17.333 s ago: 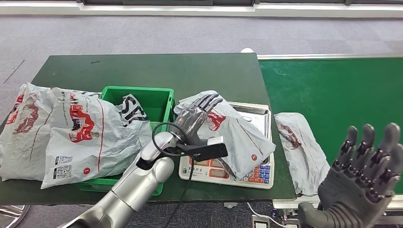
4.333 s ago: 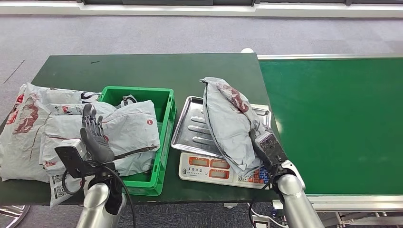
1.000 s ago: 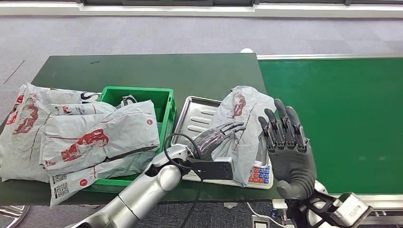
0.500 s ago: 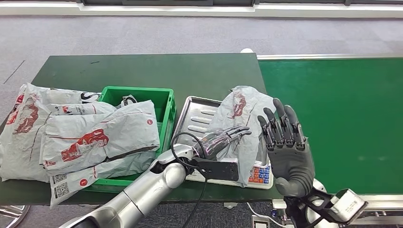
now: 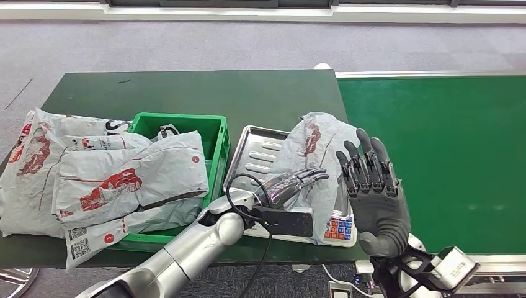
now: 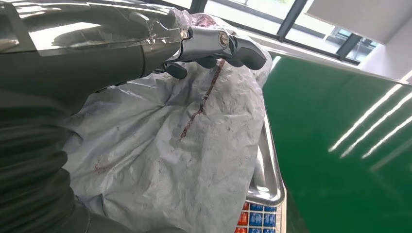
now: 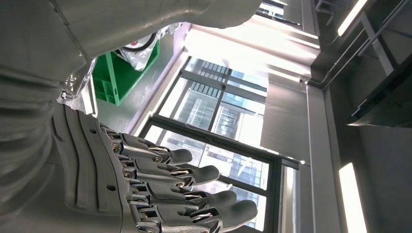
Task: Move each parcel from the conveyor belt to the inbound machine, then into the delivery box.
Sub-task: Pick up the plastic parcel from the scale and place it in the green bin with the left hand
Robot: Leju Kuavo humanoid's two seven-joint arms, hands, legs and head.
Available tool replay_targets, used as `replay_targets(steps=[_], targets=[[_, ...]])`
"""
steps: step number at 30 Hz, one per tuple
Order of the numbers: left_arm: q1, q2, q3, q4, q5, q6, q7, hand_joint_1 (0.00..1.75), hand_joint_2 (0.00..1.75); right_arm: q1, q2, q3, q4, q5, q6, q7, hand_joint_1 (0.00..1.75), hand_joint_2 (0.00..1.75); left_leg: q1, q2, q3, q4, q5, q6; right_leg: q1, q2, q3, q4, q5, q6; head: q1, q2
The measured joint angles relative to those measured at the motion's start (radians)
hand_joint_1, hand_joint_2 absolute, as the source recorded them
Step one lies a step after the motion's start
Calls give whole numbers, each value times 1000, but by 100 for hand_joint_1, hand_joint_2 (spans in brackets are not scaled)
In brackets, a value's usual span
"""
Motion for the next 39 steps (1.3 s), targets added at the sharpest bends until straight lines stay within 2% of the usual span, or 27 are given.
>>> replay_targets(steps=[3,9,14,22,39], targets=[[-11,-4,-18,29,20,-9,-22,175,175,1,0,0,0,1,-2,0,0,175,0,0,0,0,0,0,0,0,0,0,0,0,0,0],[-24,-11,-28,69,50,18,-50,175,175,16,0,0,0,7,-26,0,0,175,0,0,0,0,0,0,0,0,0,0,0,0,0,0],[-22,-7,-28,69,17,127,-7,175,175,23,1,0,-1,11,-33,10,0,175,0,0,0,0,0,0,0,0,0,0,0,0,0,0],[15,2,-3,70,-19,272,6,175,175,0,1,0,6,15,-30,5,0,175,0,-1,0,0,0,0,0,0,1,0,0,0,0,0],[44,4,33,68,-27,288,5,175,175,-23,1,0,26,15,-30,0,0,175,0,-1,0,0,0,0,0,-1,0,0,0,0,0,0]])
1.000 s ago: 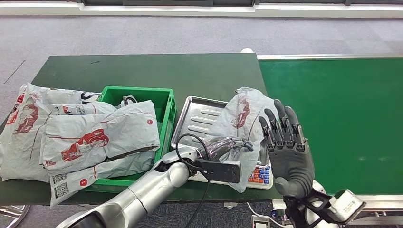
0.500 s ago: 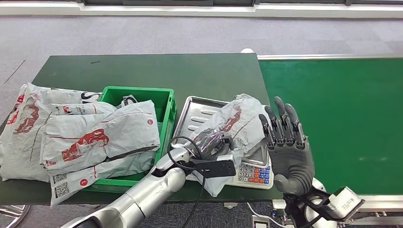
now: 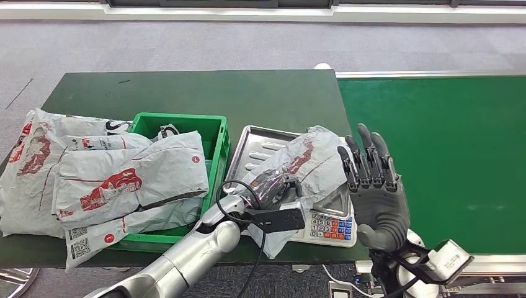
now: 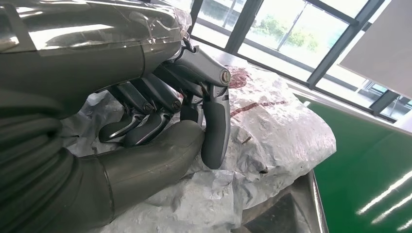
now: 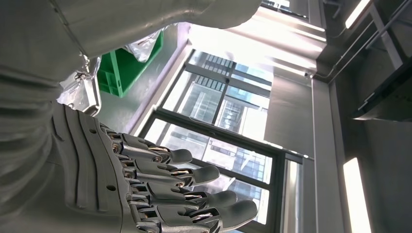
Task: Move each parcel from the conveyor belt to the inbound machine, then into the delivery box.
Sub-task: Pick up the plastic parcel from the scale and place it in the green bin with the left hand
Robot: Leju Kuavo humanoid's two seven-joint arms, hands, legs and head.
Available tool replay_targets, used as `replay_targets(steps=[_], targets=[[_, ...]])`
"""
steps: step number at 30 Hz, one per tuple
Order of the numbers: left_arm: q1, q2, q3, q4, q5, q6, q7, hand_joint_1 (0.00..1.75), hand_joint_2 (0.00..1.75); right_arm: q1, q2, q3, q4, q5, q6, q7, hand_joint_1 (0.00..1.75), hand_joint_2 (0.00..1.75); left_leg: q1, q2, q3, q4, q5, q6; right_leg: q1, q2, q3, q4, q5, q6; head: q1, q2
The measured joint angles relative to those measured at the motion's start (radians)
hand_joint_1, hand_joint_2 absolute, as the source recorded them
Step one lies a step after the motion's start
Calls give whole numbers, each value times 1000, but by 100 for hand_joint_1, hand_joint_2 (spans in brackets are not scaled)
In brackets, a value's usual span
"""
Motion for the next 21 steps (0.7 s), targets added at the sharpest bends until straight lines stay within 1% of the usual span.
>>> replay_targets(steps=[10,11,13,14,16,17,18,21], targets=[[3,0,2,0,0,7,-1,175,175,-1,0,0,4,0,-2,-1,0,175,0,0,0,0,0,0,0,0,0,0,0,0,0,0],[5,1,5,0,1,18,-3,175,175,-1,0,0,4,0,-5,-3,0,175,0,0,0,0,0,0,0,0,0,0,0,0,0,0],[13,2,15,-6,-2,69,-11,175,175,2,-1,0,5,0,-17,-8,0,175,0,0,0,0,0,0,0,0,0,0,0,0,0,0],[18,3,23,-15,-5,105,-11,135,175,5,-1,0,5,-1,-24,-10,0,175,0,0,0,0,0,0,0,0,0,0,0,0,0,0],[26,10,43,-53,-6,163,8,48,175,15,-2,0,4,-2,-37,-12,0,175,0,0,0,0,0,0,0,0,0,0,0,0,0,0],[28,16,57,-78,-4,176,22,4,175,20,-3,0,3,-2,-42,-12,0,175,0,0,0,0,0,0,0,0,0,0,0,0,0,0],[29,21,72,-103,-3,179,35,0,175,25,-3,1,3,-2,-46,-12,0,175,0,0,0,0,0,0,0,0,0,0,0,0,0,0],[33,32,103,-161,-27,182,57,0,44,31,-4,1,3,-2,-51,-12,0,175,0,0,0,0,0,0,0,0,0,0,0,0,0,0]])
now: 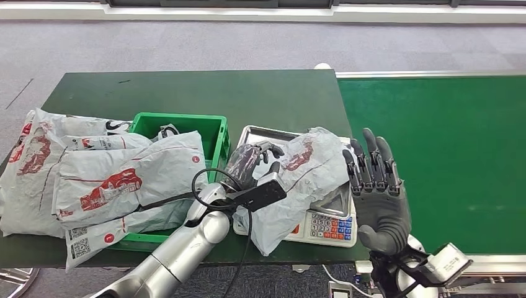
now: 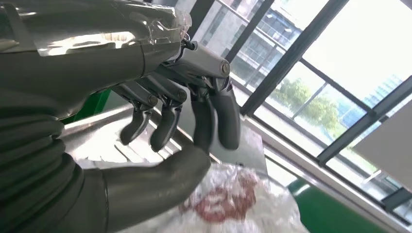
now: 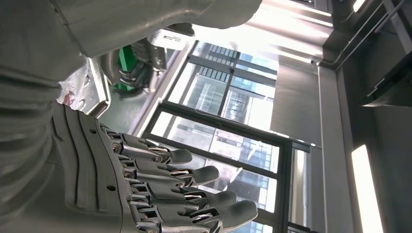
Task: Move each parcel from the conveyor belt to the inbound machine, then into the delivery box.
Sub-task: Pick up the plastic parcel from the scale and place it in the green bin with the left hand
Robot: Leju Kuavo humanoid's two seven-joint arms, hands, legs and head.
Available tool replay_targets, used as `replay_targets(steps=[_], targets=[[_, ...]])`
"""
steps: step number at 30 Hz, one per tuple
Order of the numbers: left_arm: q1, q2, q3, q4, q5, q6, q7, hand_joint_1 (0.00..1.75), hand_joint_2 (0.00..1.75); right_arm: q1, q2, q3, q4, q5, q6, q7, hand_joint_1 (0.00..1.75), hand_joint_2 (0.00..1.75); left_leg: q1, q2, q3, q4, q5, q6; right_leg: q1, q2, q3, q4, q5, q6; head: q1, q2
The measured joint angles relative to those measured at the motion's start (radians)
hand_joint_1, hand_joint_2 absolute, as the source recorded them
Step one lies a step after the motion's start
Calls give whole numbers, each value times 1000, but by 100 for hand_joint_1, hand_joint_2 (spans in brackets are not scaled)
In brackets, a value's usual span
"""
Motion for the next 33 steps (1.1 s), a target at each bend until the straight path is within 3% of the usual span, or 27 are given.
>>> replay_targets(steps=[1,6,23,27,33], targets=[[2,1,4,-14,-18,5,7,0,0,0,0,0,0,0,0,0,0,175,0,0,0,0,0,0,0,0,0,0,0,0,0,0],[5,0,5,-45,-96,27,30,0,0,-1,0,3,0,1,1,1,0,175,0,0,0,0,0,0,0,0,0,0,0,0,0,0],[5,-5,5,-52,-105,29,38,0,0,-1,0,8,0,1,2,1,0,175,0,0,0,0,0,0,0,0,0,0,0,0,0,0],[5,-7,5,-52,-105,28,38,0,175,-1,0,8,0,1,3,1,0,175,0,0,0,0,0,0,0,0,0,0,0,0,0,0],[2,-17,5,-40,-102,11,38,0,175,-1,0,10,0,1,7,2,0,175,0,0,0,0,0,0,0,0,0,0,0,0,0,0]])
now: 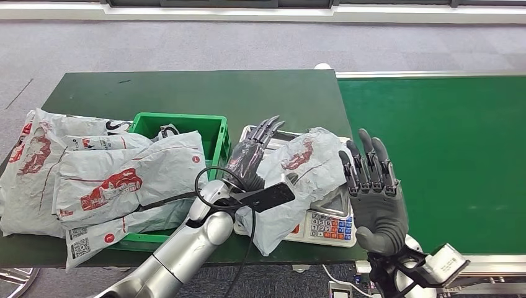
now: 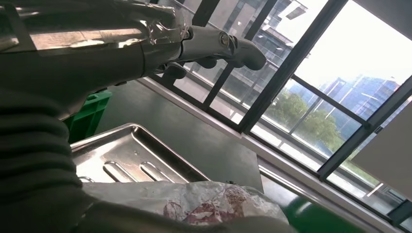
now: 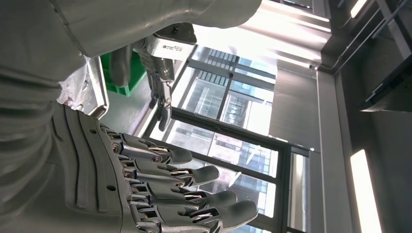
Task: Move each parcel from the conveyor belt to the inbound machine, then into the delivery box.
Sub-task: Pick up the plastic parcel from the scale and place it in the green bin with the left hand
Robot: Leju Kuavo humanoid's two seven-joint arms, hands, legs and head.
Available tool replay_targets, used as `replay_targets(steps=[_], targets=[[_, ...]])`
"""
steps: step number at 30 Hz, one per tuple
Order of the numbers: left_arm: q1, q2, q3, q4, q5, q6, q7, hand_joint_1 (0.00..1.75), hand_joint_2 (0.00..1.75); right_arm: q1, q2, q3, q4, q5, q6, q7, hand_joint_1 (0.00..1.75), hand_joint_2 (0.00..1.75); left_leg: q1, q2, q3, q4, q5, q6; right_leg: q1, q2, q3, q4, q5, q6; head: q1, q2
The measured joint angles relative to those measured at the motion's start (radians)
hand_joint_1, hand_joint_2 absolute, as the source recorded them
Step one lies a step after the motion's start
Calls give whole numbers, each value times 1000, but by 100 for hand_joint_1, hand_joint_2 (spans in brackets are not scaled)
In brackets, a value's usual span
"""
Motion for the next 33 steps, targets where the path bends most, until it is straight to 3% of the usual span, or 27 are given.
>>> replay_targets(steps=[3,7,9,17,33], targets=[[-3,-7,-1,20,-7,-36,6,0,175,-1,0,0,0,1,4,5,0,175,0,0,0,0,0,0,0,0,0,0,0,0,0,0],[-33,-34,-50,152,-97,-223,26,0,175,-20,0,1,2,-1,16,9,0,175,0,0,0,0,0,0,0,0,0,0,0,0,0,0],[-40,-52,-88,239,-121,-265,14,0,175,-33,0,1,5,-4,22,10,0,175,0,0,0,0,0,0,0,1,0,0,0,0,0,0],[-81,-84,-141,392,-125,-281,-8,0,175,-41,0,1,11,-5,30,10,0,175,0,-1,1,0,0,0,0,-1,2,0,0,0,0,0],[-88,-94,-143,424,-116,-283,-8,0,175,-24,0,1,10,6,48,10,0,175,0,-1,4,0,1,1,0,-1,4,0,0,0,0,0]])
